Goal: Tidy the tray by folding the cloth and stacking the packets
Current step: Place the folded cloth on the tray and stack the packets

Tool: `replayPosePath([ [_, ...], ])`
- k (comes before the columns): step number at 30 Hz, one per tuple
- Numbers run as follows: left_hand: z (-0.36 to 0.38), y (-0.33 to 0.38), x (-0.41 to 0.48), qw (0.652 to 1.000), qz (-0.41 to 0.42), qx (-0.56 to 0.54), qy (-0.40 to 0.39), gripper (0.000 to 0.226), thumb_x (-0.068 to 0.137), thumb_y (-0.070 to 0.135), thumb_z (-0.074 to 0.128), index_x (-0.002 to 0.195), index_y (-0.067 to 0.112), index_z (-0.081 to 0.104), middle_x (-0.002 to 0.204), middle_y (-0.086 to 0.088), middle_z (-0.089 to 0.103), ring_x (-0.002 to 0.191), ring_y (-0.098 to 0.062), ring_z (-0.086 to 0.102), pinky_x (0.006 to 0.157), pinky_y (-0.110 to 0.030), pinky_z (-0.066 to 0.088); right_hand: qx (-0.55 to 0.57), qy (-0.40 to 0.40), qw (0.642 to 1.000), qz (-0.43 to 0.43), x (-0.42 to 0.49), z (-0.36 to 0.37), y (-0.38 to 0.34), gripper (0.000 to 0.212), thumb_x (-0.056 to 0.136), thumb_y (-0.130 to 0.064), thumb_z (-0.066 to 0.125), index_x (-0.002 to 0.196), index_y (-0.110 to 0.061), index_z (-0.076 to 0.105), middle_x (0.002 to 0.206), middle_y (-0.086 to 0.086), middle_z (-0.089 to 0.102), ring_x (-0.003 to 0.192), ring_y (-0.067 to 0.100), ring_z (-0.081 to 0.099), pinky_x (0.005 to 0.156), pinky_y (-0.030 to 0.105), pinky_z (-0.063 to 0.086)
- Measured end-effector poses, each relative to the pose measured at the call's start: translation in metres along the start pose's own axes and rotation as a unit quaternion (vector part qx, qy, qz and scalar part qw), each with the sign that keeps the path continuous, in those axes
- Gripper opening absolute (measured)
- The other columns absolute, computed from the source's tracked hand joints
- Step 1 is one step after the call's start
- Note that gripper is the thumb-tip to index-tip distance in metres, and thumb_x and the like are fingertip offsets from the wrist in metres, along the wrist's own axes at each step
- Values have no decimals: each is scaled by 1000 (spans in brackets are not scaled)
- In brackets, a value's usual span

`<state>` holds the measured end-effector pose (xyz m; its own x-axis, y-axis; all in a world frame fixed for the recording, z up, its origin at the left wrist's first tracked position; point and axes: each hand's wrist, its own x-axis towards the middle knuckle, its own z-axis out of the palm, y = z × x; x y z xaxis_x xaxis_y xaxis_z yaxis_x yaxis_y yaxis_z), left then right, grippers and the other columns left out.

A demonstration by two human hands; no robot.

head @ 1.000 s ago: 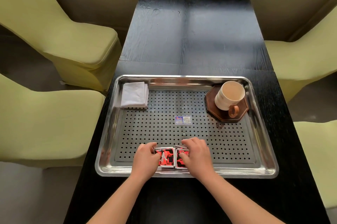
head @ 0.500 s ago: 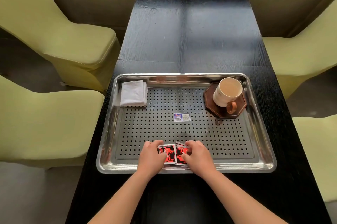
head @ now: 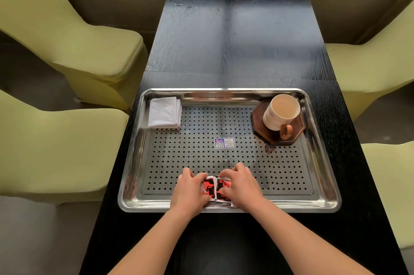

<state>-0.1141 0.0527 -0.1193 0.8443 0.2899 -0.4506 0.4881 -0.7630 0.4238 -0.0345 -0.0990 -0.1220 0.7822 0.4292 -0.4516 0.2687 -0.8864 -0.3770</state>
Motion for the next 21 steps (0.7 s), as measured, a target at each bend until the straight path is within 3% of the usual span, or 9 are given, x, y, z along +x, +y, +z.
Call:
replayPosePath([
  [10, 2, -2, 3, 998, -13, -54, 15, 69, 81, 23, 71, 145, 29, 44, 109, 5, 37, 109, -15, 46, 93, -29, 46, -11, -5, 999, -46, 1, -2, -2, 47, 88, -40, 65, 134, -38, 55, 116, -5, 45, 117, 17, 42, 90, 35, 49],
  [13, 2, -2, 3, 998, -14, -57, 11, 64, 80, 26, 70, 140, 30, 50, 108, 6, 38, 108, -14, 46, 89, -27, 45, 23, -4, 999, -31, 0, 0, -1, 44, 89, -38, 64, 133, -38, 58, 117, -5, 46, 118, 16, 43, 93, 34, 47],
  [17, 2, -2, 5, 998, -25, -47, 16, 69, 79, 35, 68, 144, 34, 44, 111, 5, 37, 109, -14, 44, 87, -28, 46, 29, 7, 999, -30, -4, 3, 2, 46, 88, -38, 64, 133, -42, 55, 116, -5, 45, 114, 15, 42, 91, 35, 49],
  [21, 4, 1, 7, 999, -32, -39, 6, 74, 77, 46, 71, 144, 28, 46, 108, 4, 34, 112, -17, 43, 89, -30, 44, 28, 5, 999, -28, -5, 5, 1, 46, 88, -38, 66, 133, -38, 57, 117, -4, 44, 116, 15, 42, 91, 34, 48],
])
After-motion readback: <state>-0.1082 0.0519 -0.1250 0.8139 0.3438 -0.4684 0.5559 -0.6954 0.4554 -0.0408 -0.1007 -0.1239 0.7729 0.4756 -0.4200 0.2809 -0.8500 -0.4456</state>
